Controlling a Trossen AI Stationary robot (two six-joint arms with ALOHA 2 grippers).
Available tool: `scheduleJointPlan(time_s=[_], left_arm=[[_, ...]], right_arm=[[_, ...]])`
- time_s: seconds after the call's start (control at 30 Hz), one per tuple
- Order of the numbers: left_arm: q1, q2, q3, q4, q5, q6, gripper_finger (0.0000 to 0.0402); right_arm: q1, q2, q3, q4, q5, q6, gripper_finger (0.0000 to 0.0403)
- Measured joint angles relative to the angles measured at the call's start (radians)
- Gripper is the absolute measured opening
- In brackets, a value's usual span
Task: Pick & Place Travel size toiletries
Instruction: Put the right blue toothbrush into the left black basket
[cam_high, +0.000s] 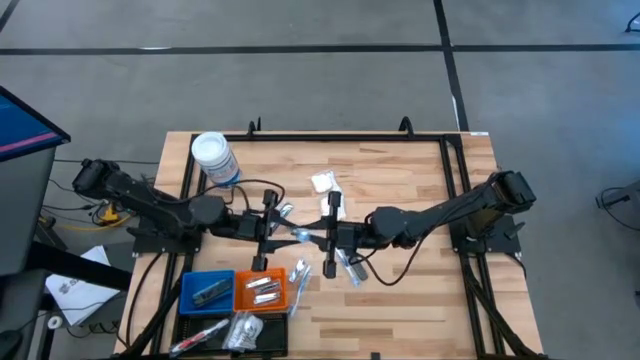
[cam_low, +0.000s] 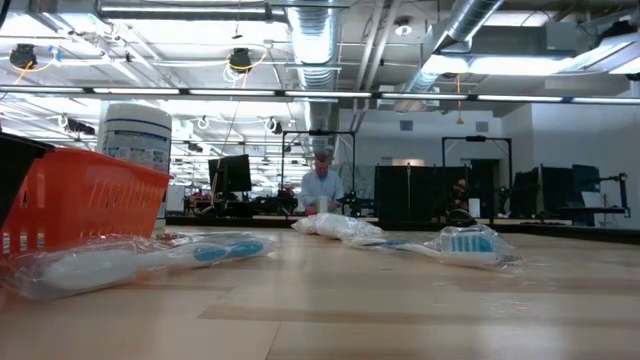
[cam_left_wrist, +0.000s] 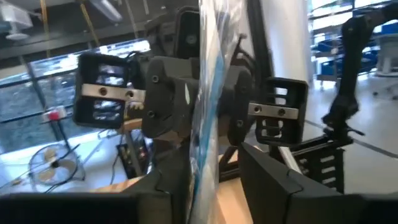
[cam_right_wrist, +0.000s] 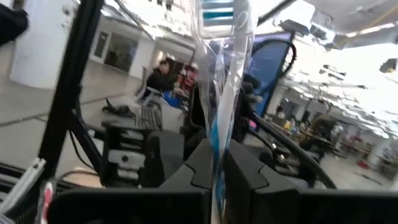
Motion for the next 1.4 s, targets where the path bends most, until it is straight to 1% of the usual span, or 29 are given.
scheduleJointPlan(time_s=[0.07,0.13,0.23,0.37,0.6,0.83,1.03,1.2,1.3,1.4], left_arm=[[-0.007,-0.010,0.002,-0.003,-0.024,0.000,0.0135],[-0.021,-0.024,0.002,-0.019,-0.049,0.004,0.0141],[-0.042,-0.051,0.002,-0.068,-0.115,0.006,0.0144],[-0.069,-0.098,0.002,-0.115,-0.187,0.028,0.0143],[-0.118,-0.134,0.003,-0.142,-0.200,0.042,0.0145],[-0.114,-0.125,0.002,-0.142,-0.219,0.053,0.0144],[-0.121,-0.124,0.002,-0.140,-0.295,0.060,0.0143],[-0.121,-0.124,0.002,-0.141,-0.424,0.085,0.0154],[-0.120,-0.124,0.002,-0.149,-0.430,0.086,0.0164],[-0.120,-0.124,0.002,-0.147,-0.418,0.085,0.0171]], right_arm=[[0.000,-0.006,0.020,-0.052,0.017,0.005,0.0020],[0.000,-0.007,0.052,-0.148,0.044,0.011,0.0023],[0.000,-0.007,0.108,-0.294,0.070,0.014,0.0015],[-0.001,-0.007,0.135,-0.390,0.074,0.052,0.0009],[-0.016,-0.005,0.142,-0.452,0.085,0.084,0.0023],[-0.023,0.015,0.207,-0.568,0.087,0.114,0.0007],[-0.026,0.017,0.210,-0.583,0.094,0.117,0.0025],[-0.024,0.019,0.210,-0.599,0.092,0.116,0.0011],[-0.026,0.019,0.210,-0.611,0.093,0.114,0.0008],[-0.024,0.019,0.210,-0.608,0.089,0.114,0.0018]])
